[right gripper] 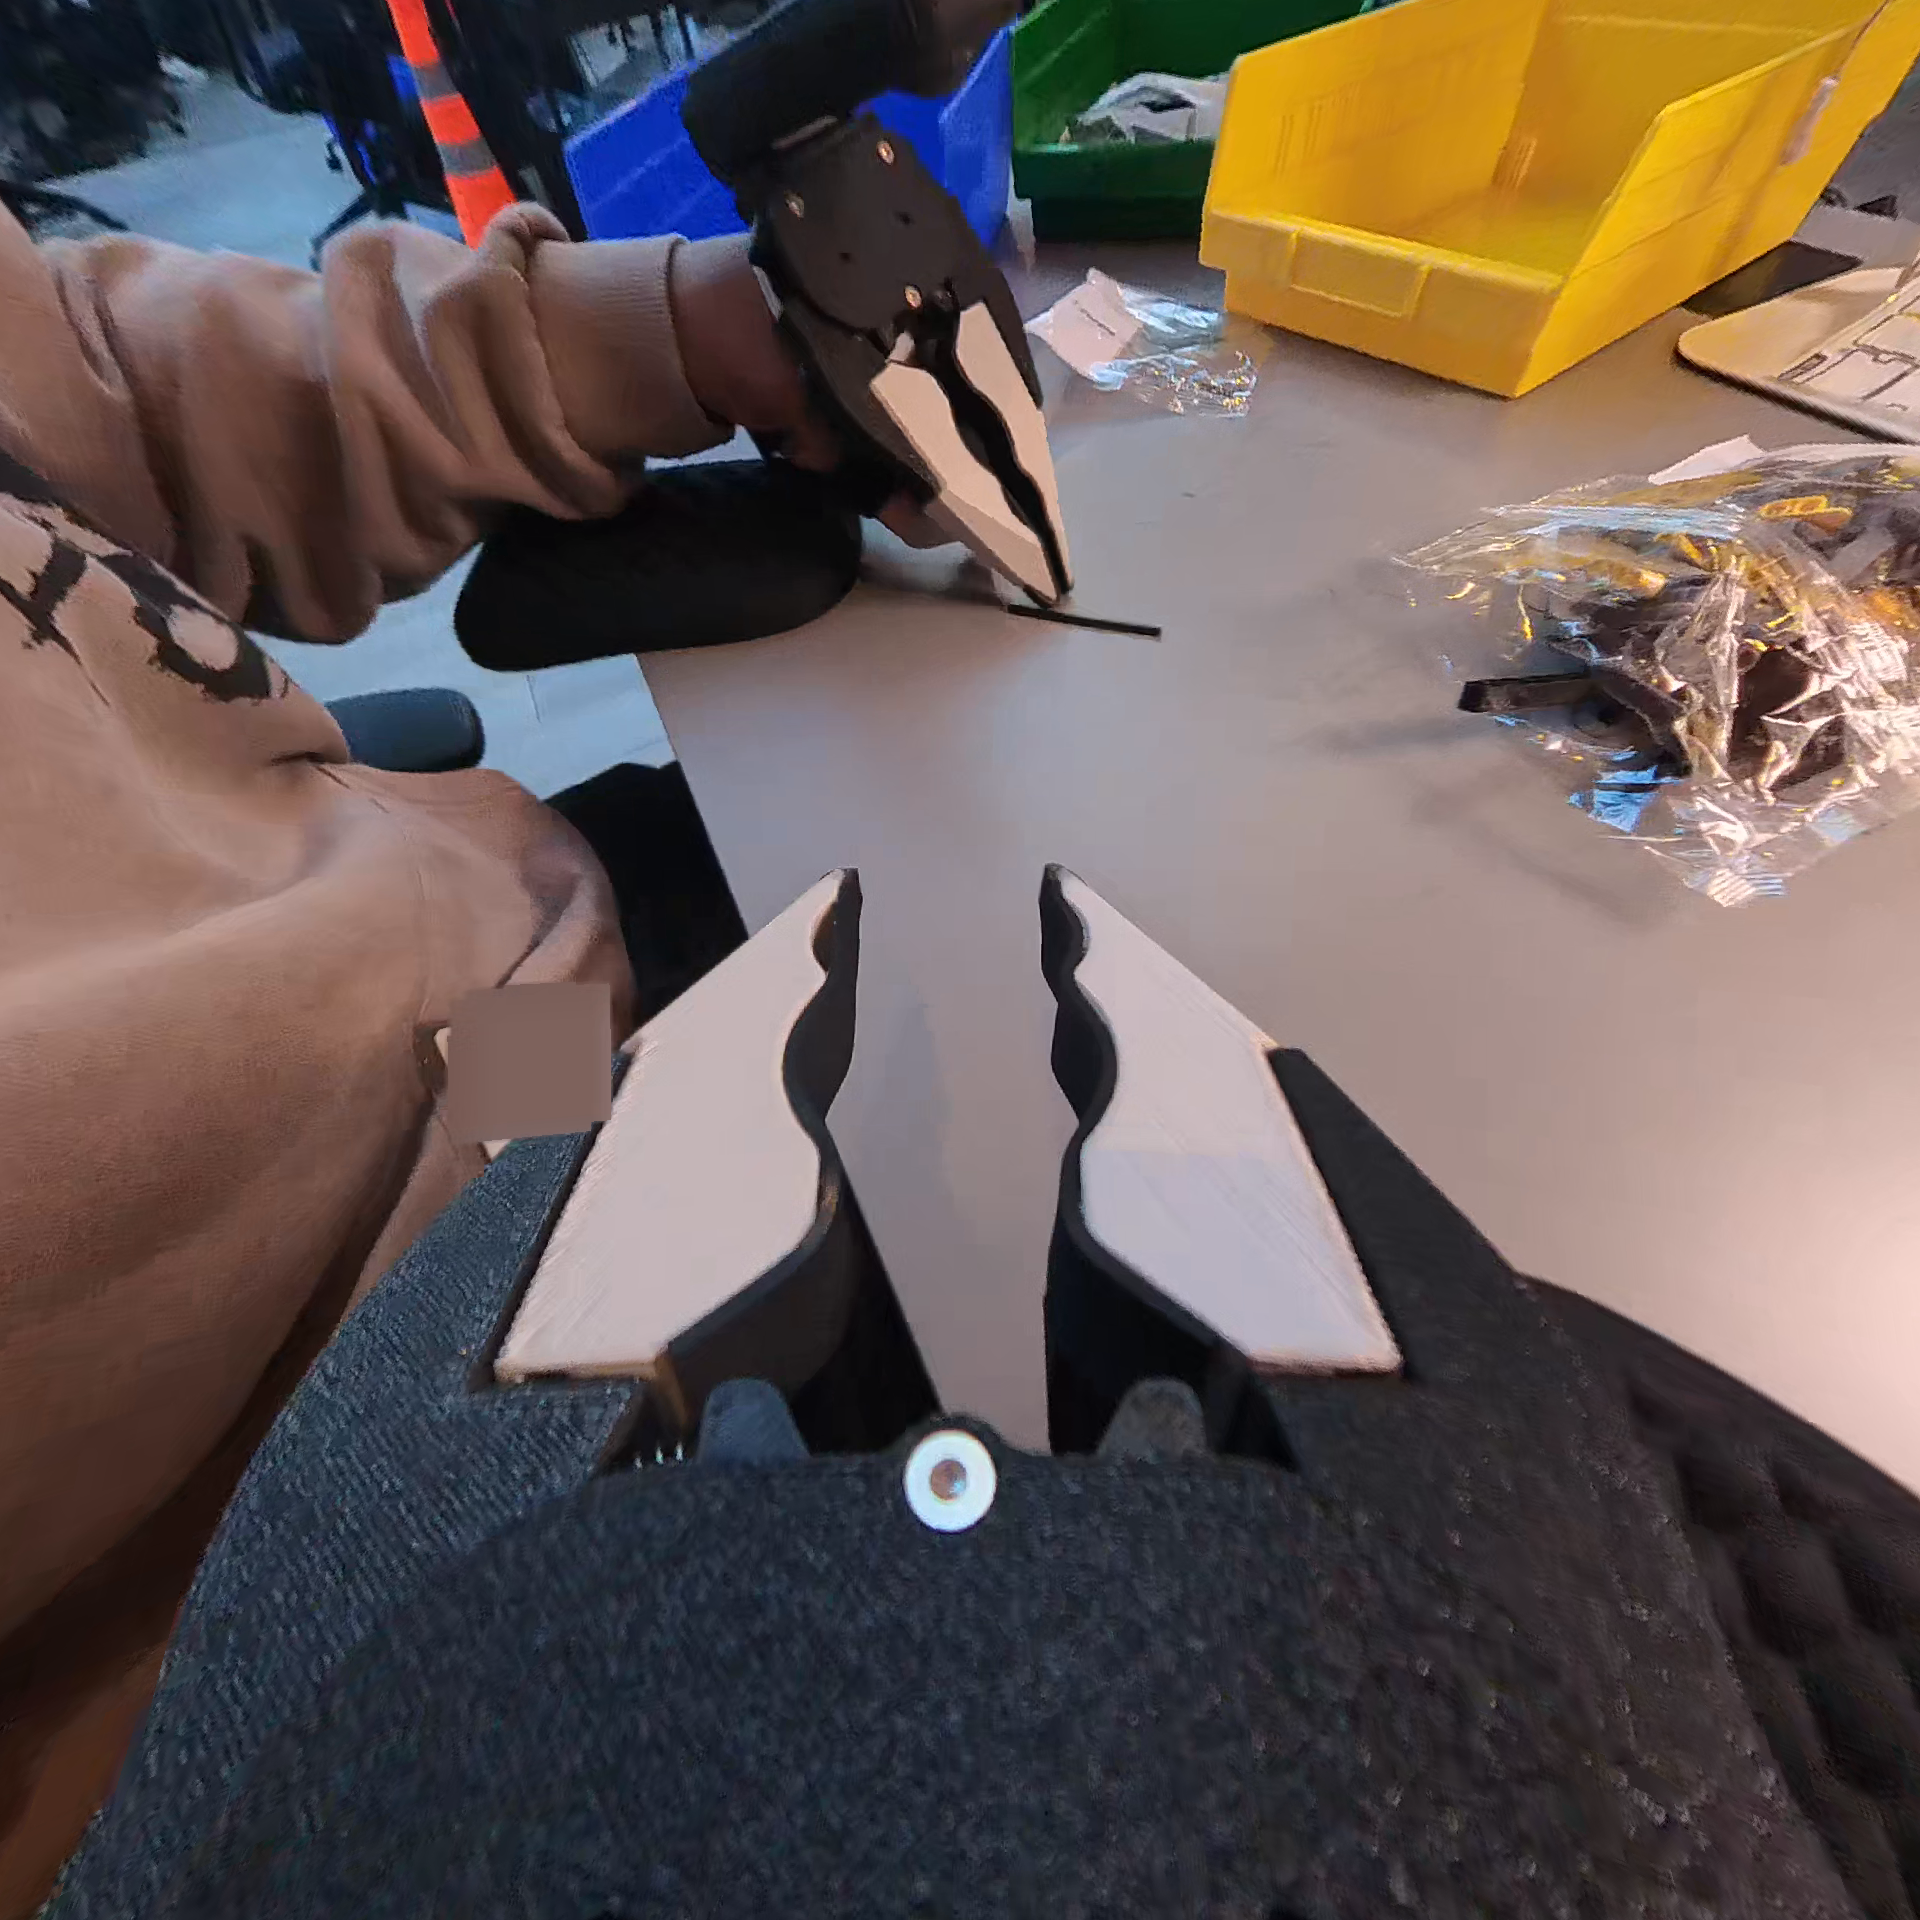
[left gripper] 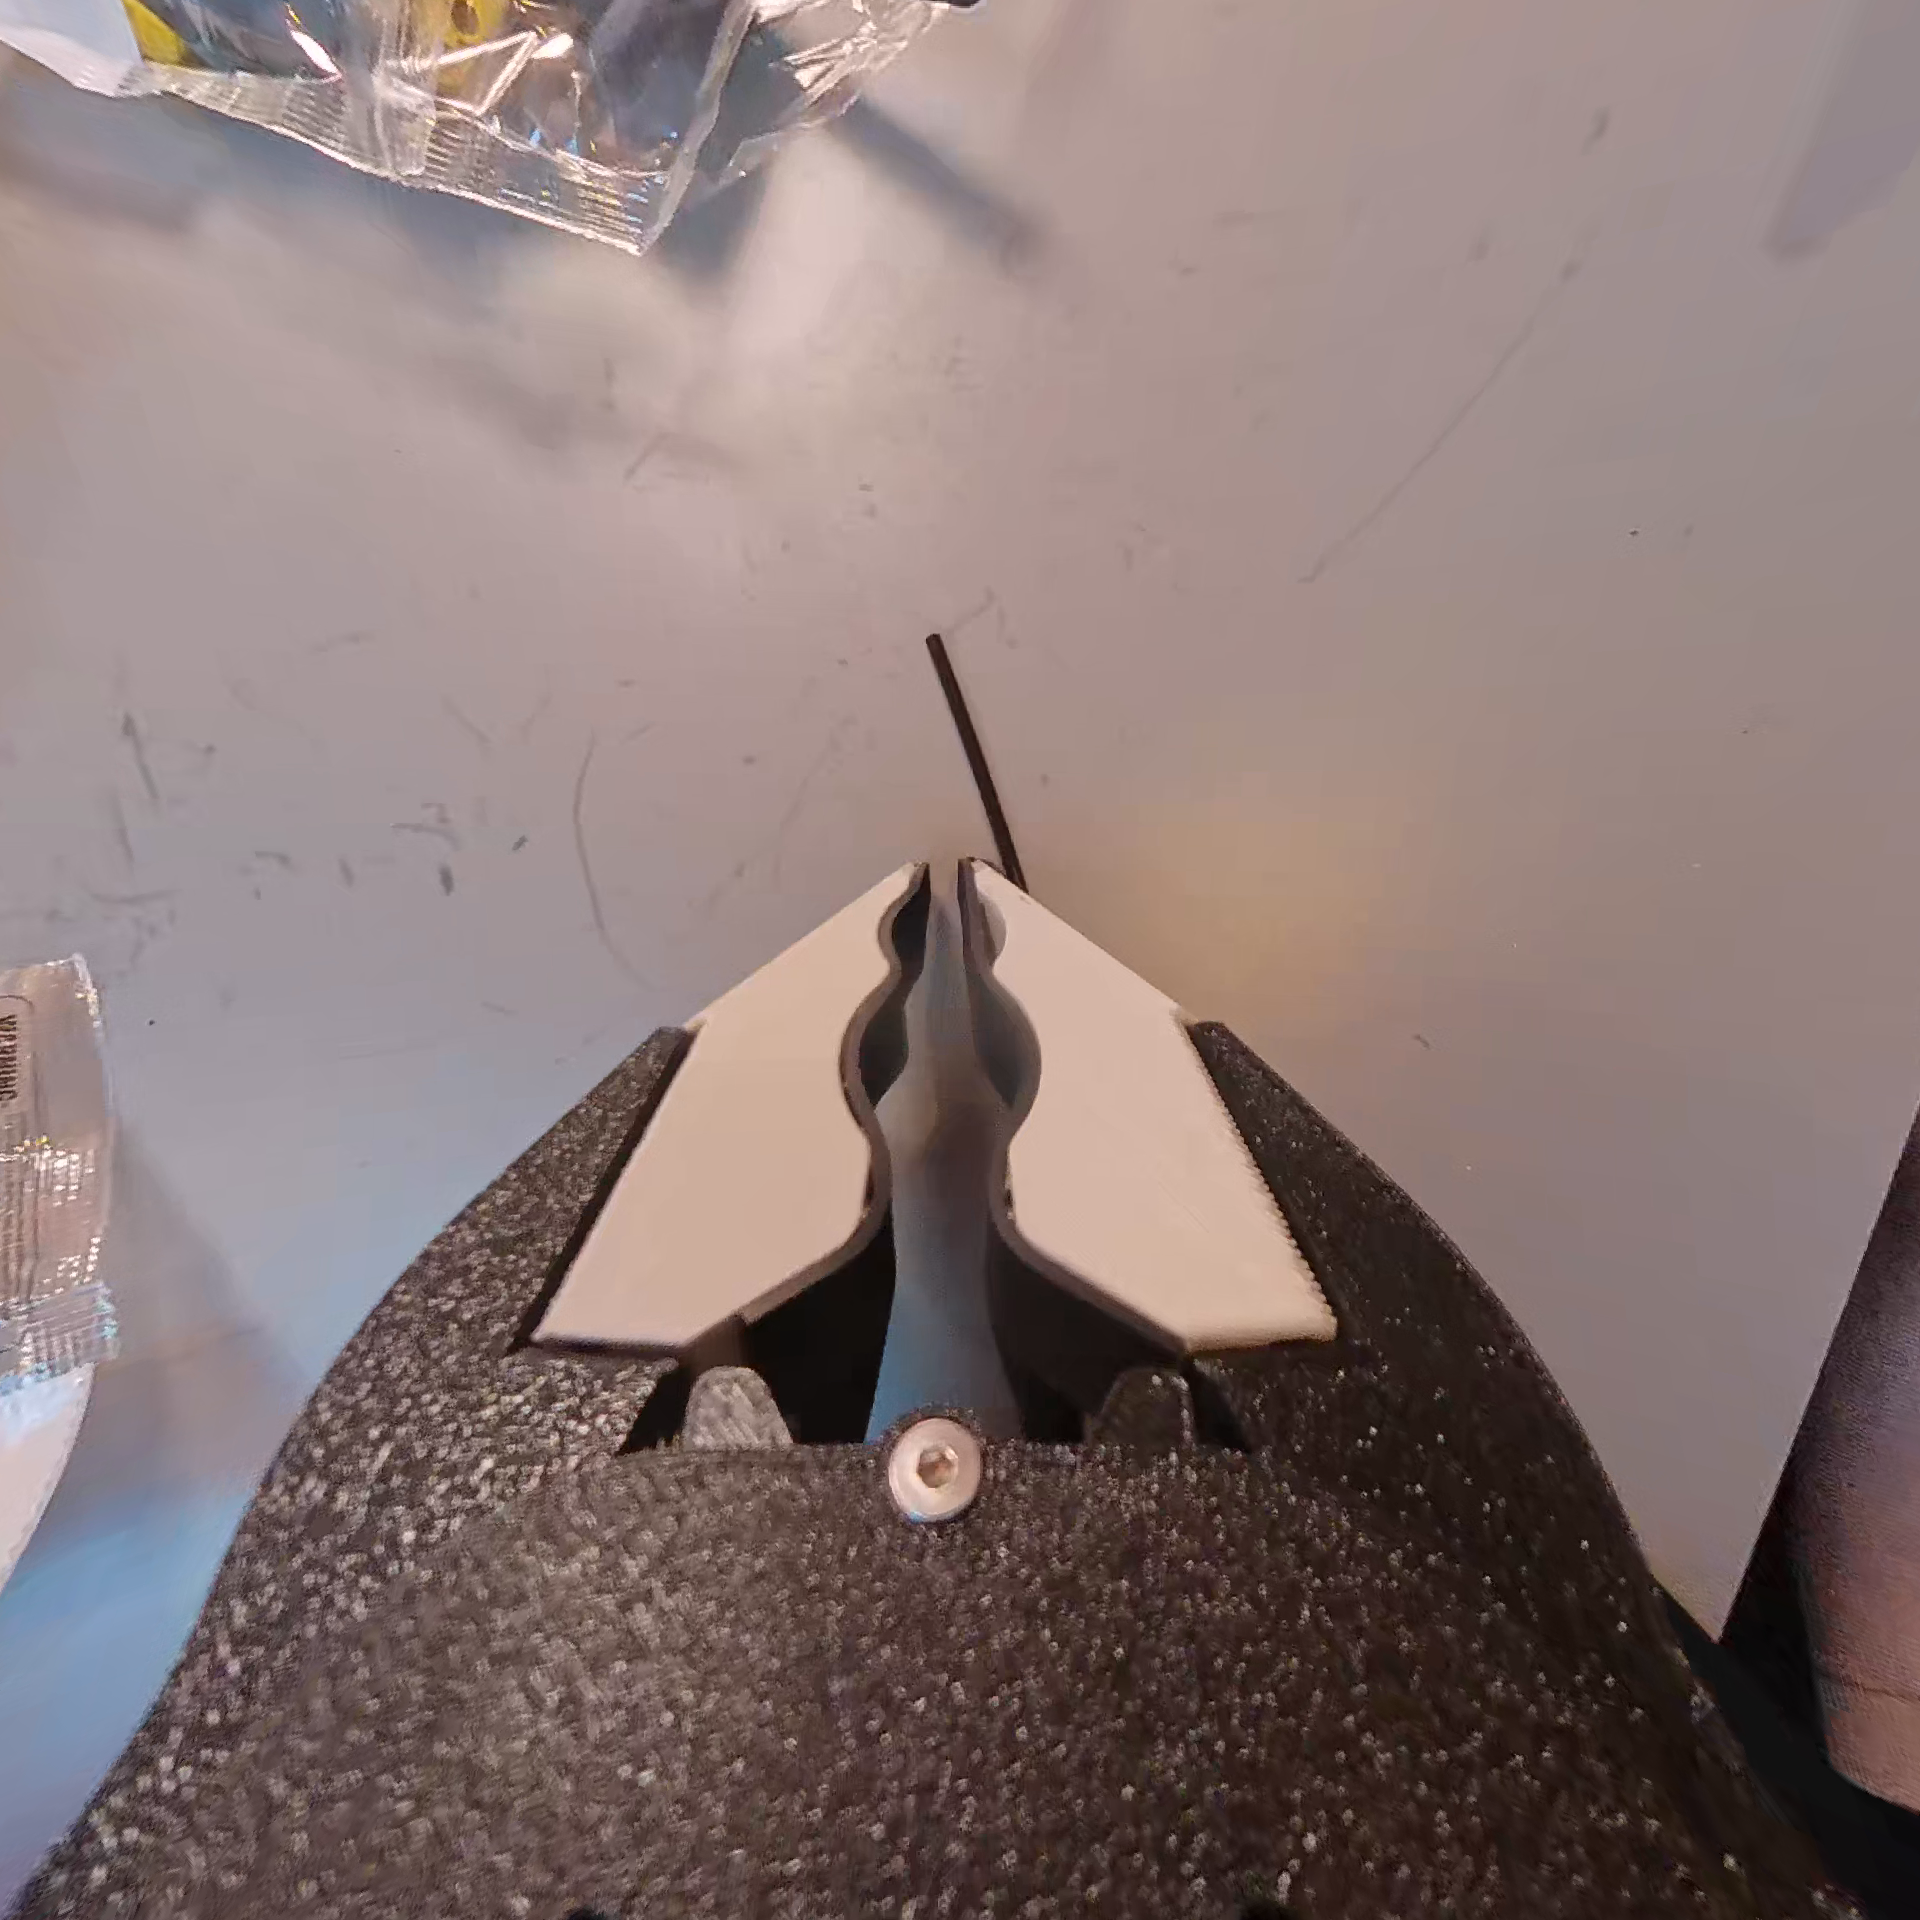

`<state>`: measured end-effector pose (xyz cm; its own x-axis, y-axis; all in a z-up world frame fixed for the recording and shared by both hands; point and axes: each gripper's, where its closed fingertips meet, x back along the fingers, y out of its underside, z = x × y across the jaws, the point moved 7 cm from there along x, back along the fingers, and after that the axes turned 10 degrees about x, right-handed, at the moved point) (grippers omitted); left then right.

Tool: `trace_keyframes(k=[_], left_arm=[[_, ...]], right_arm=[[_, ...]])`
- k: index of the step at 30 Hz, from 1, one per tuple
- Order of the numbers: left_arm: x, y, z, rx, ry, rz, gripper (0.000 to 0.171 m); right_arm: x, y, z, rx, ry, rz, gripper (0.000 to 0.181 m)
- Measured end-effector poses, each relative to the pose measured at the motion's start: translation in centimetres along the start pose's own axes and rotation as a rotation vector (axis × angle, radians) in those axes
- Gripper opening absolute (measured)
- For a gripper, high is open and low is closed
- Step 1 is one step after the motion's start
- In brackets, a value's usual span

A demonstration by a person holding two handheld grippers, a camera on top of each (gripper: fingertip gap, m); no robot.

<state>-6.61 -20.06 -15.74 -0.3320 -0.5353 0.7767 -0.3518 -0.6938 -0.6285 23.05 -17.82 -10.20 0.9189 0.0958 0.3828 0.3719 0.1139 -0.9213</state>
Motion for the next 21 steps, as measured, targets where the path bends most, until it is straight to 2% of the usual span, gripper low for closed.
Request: trace_keyframes(k=[7, 10, 16, 21], left_arm=[[0.2, -0.9, 1.1, 0.070, 0.045, 0.031, 0.004], [-0.3, -0.9, 1.6, 0.078, 0.025, -0.011, 0.006], [-0.8, -1.0, 2.0, 0.098, 0.020, -0.026, 0.001], [-1.1, -1.3, 4.9, -0.011, 0.098, -0.043, 0.001]], right_arm=[[3.3, 1.1, -4.8, -0.009, 0.061, 0.037, 0.034], [4.6, 2.2, -6.2, -0.035, 0.087, 0.040, 0.033], [5.9, 3.4, -7.5, -0.061, 0.101, 0.040, 0.033], [5.8, 3.7, -7.7, -0.058, 0.109, 0.036, 0.033]])
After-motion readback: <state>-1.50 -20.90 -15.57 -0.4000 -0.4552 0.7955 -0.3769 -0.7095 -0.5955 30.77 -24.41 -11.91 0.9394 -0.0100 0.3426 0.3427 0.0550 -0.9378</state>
